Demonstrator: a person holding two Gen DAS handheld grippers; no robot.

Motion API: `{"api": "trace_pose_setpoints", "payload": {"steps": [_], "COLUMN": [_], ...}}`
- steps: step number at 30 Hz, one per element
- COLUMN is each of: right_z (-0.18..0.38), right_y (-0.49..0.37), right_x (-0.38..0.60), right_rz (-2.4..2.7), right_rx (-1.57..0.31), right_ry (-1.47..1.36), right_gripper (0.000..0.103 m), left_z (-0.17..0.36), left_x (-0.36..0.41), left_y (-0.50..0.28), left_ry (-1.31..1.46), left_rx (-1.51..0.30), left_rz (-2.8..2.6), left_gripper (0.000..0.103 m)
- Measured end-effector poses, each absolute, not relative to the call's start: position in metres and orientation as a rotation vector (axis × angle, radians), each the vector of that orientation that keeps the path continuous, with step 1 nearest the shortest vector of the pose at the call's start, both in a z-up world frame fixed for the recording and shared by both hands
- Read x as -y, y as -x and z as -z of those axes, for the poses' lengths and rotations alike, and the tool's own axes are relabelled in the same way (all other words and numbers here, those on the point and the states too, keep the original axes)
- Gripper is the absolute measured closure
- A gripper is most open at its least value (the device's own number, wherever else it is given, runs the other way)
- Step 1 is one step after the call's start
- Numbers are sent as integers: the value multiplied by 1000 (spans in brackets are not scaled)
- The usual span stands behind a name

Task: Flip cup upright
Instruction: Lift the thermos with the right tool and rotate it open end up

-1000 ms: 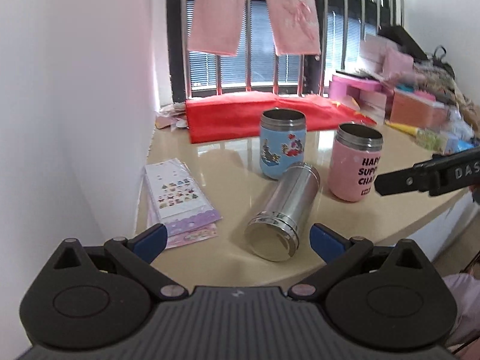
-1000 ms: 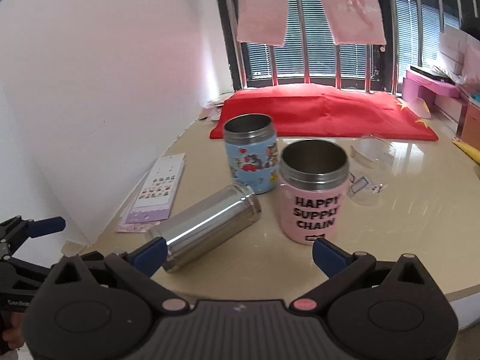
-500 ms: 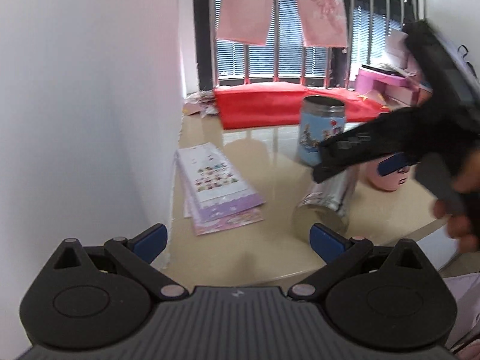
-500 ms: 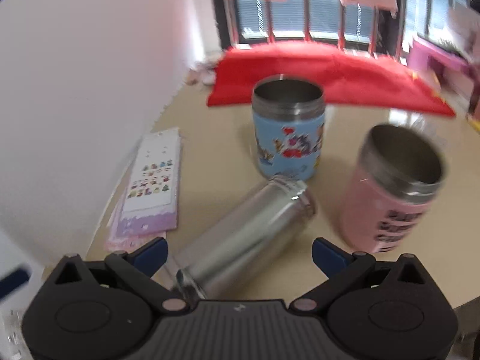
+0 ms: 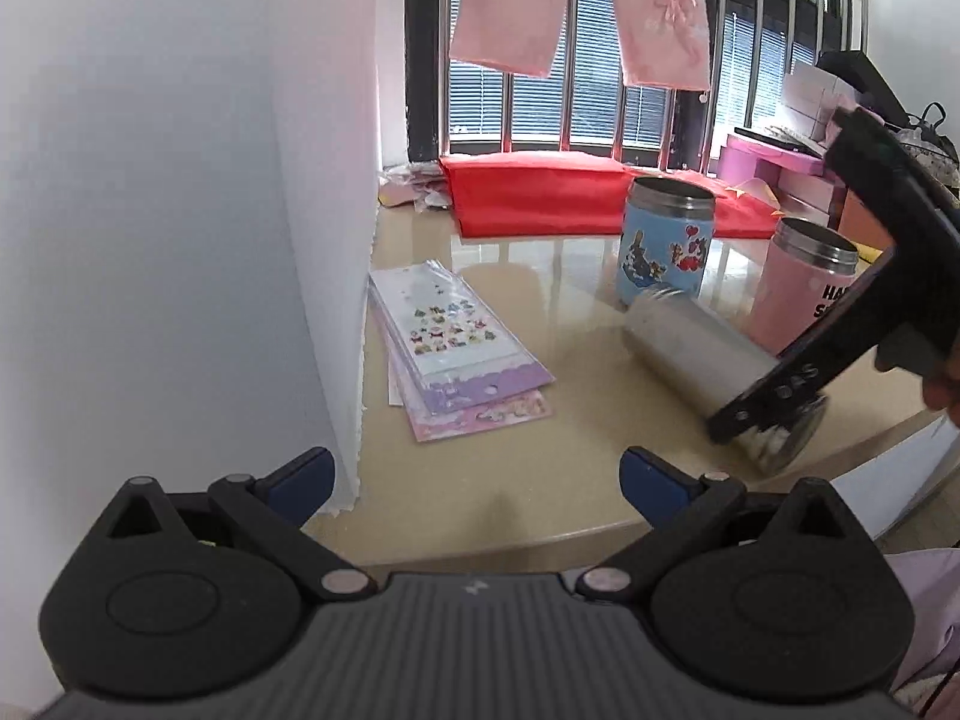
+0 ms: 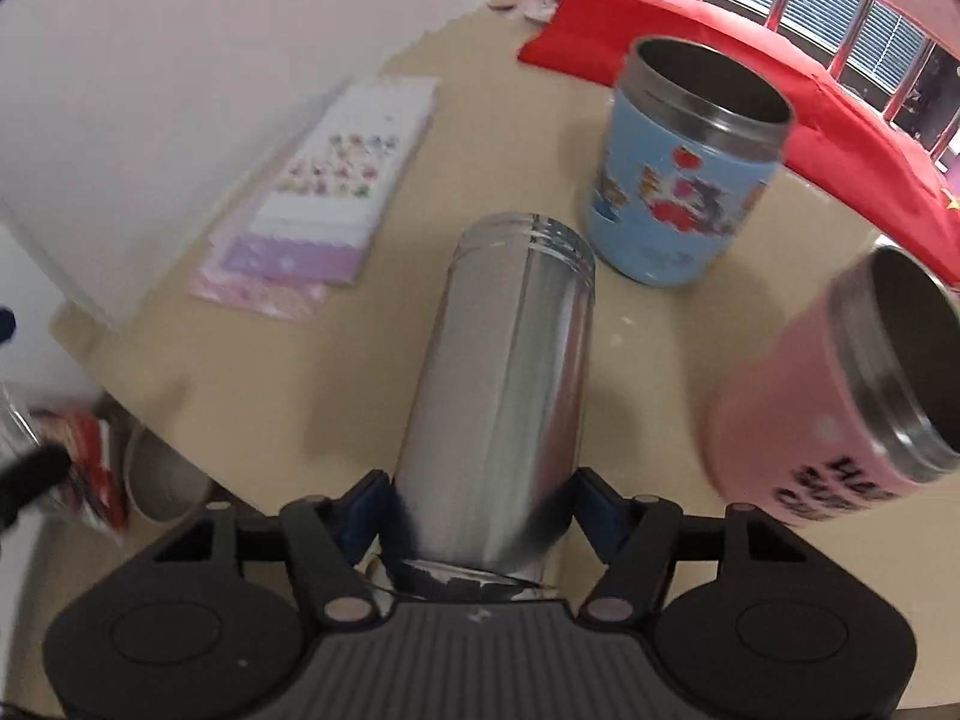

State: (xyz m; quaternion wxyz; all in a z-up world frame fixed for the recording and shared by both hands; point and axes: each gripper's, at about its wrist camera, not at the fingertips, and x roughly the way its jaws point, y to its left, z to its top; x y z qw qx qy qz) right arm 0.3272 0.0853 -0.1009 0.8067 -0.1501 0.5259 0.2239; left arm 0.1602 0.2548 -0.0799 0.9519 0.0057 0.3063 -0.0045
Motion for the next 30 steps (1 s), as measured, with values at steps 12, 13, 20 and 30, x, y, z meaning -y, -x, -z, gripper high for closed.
{"api": "trace_pose_setpoints", "payload": {"steps": [12, 13, 20, 30], "right_z": [75, 72, 86, 110], "right_y": [-343, -350, -395, -405], "right_x": [-98, -101, -113, -126], "right_rz": [-430, -417, -327, -349], "right_rx": [-1054, -1053, -1138, -1247], "right_ry": [292, 282, 244, 166], "right_gripper": [10, 10, 11, 41], "left_z": [80, 80, 82, 82], "left_x": [-245, -244, -240, -236], "left_y": [-168, -169, -175, -175], "left_ry": [-7, -6, 6, 7], "left_rx": [-619, -621, -633, -644], "left_rz": [44, 43, 54, 67], "left_gripper": [0, 0, 0, 0]}}
